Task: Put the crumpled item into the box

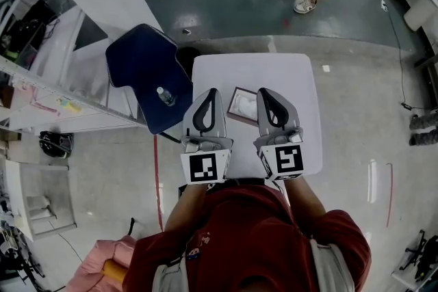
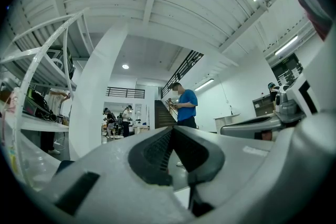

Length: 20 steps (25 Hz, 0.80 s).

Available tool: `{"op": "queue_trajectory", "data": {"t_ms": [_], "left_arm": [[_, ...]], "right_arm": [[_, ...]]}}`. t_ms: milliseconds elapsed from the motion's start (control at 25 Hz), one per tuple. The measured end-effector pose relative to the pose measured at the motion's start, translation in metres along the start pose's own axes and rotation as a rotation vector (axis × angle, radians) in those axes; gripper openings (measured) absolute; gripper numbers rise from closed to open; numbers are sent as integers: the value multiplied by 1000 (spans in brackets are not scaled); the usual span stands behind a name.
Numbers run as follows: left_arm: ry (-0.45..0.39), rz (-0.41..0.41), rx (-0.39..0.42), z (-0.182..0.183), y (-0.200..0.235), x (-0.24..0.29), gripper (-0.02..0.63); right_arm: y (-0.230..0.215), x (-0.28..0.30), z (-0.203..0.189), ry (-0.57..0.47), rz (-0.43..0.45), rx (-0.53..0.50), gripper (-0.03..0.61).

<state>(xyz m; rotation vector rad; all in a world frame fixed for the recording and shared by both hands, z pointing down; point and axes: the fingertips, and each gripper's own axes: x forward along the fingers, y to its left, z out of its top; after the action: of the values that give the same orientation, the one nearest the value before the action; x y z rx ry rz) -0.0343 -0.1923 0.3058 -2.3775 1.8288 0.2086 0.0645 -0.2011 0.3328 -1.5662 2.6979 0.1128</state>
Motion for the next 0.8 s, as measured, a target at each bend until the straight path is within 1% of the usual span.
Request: {"op": "queue_trajectory", "data": {"t_ms": [320, 800], "left_arm": [[5, -4, -8, -3, -7, 8, 3], [14, -4, -20, -9, -10, 17, 3]], "right_arm": [[-9, 1, -5, 27, 0, -12, 2], [-16, 7, -9, 37, 13, -9, 2]]}}
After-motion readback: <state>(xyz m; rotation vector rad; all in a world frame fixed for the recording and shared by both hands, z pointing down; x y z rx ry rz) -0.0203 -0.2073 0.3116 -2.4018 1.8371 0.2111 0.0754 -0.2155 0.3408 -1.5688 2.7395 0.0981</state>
